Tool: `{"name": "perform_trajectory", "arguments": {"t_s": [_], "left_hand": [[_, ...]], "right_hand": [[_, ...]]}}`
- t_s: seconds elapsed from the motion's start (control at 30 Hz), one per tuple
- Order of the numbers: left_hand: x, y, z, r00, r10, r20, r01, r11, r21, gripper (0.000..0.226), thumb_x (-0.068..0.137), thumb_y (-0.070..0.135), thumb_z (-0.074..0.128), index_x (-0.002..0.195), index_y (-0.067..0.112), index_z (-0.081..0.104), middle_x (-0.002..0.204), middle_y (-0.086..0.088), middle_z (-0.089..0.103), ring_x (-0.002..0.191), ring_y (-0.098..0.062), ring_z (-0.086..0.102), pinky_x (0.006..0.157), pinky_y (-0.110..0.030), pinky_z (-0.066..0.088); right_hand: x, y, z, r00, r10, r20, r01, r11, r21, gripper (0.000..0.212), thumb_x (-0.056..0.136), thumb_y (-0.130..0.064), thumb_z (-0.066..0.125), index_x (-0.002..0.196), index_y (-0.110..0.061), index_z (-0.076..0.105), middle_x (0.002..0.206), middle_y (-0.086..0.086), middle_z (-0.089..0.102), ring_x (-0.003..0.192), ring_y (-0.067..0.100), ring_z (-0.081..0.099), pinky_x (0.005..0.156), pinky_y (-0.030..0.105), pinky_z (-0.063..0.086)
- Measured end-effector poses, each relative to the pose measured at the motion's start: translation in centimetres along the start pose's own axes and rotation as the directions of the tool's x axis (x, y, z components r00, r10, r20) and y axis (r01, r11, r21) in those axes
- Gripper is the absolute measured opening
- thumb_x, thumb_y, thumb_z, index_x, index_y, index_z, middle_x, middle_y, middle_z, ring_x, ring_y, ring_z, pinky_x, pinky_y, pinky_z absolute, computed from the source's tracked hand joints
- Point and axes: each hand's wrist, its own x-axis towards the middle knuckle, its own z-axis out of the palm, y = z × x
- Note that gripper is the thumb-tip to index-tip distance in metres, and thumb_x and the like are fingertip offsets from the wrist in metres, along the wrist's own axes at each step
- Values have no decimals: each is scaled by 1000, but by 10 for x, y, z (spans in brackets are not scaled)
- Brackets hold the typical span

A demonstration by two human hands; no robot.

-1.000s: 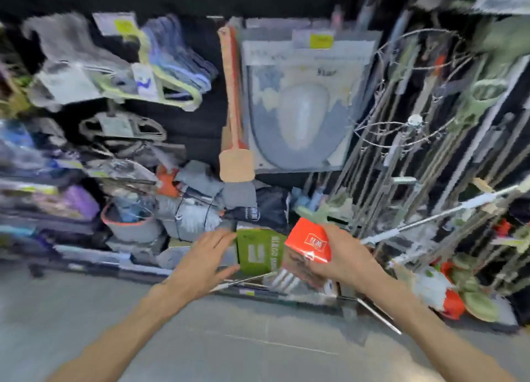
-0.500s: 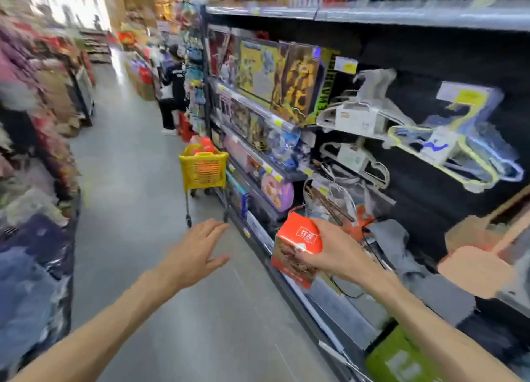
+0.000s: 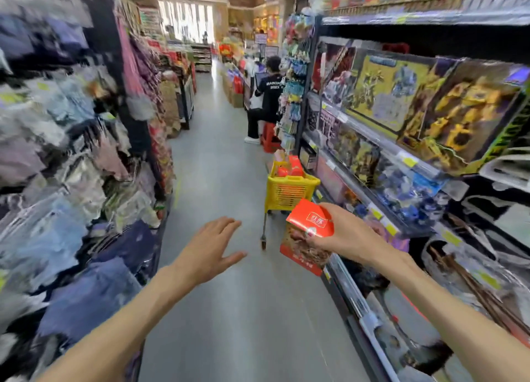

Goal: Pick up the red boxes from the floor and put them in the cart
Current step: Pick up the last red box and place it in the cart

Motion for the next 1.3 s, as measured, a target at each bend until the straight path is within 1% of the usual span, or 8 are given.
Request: {"name": "perform_trajectory", "arguments": {"t_s": [0.2, 0.4, 0.57, 0.63, 0.8, 0.93, 1.13, 1.3], "left_hand": [[104, -113, 18, 998, -55, -1, 55, 996, 68, 75, 93, 65, 44, 148, 16, 36, 150, -5, 41, 138, -25, 37, 113, -36, 28], [213, -209, 28, 994, -113, 8, 112, 991, 74, 74, 92, 65, 45, 146, 16, 38, 147, -5, 45, 135, -25, 41, 112, -37, 34], [303, -287, 44, 991, -132, 1, 132, 990, 52, 75, 91, 67, 43, 148, 18, 37, 149, -3, 44, 137, -23, 40, 112, -36, 33], [342, -319, 55, 992, -122, 5, 122, 992, 30, 76, 91, 69, 41, 148, 20, 35, 150, -3, 42, 137, -23, 39, 113, -36, 32], [450, -413, 86, 999, -31, 15, 31, 999, 8, 76, 91, 68, 42, 150, 21, 32, 151, -2, 39, 138, -23, 37, 114, -38, 30], [546, -475, 98, 995, 85, 56, -86, 996, 17, 72, 91, 66, 43, 145, 18, 39, 144, -5, 47, 132, -27, 45, 110, -40, 36], [701, -534, 127, 963, 238, 124, -233, 971, -59, 73, 91, 67, 43, 146, 18, 38, 146, -6, 46, 134, -27, 43, 111, -42, 36], [818, -554, 168, 919, 371, 135, -353, 925, -139, 73, 89, 66, 42, 147, 21, 33, 148, -4, 43, 134, -25, 41, 111, -40, 36]], "right_hand": [[171, 27, 34, 997, -55, 55, 54, 998, 19, 60, 66, -65, 72, 116, -40, 48, 105, -16, 64, 89, 6, 63, 78, 39, 55], [334, 40, 44, 995, -74, 73, 73, 997, 6, 75, 66, -68, 70, 129, -39, 44, 118, -13, 61, 103, 10, 62, 86, 38, 54], [456, 48, 58, 998, -41, 41, 42, 999, -35, 99, 69, -69, 69, 148, -23, 31, 135, -2, 54, 116, 17, 57, 92, 40, 51], [502, 54, 65, 999, -19, 41, 20, 999, -32, 98, 70, -68, 70, 148, -23, 30, 137, -1, 53, 117, 18, 56, 93, 39, 51], [618, 66, 83, 999, 28, 15, -27, 998, -57, 81, 75, -62, 71, 138, -21, 41, 128, 0, 58, 108, 19, 58, 88, 39, 50], [701, 82, 85, 987, 157, -26, -158, 987, -40, 96, 72, -63, 70, 150, -22, 30, 133, -3, 54, 115, 17, 55, 90, 32, 46], [803, 112, 70, 945, 313, -100, -318, 947, -43, 68, 73, -54, 75, 128, -24, 50, 107, -4, 59, 97, 17, 58, 80, 37, 49], [872, 158, 72, 891, 426, -154, -430, 903, 14, 61, 74, -48, 78, 121, -17, 57, 107, -1, 62, 96, 18, 60, 83, 39, 50]]}}
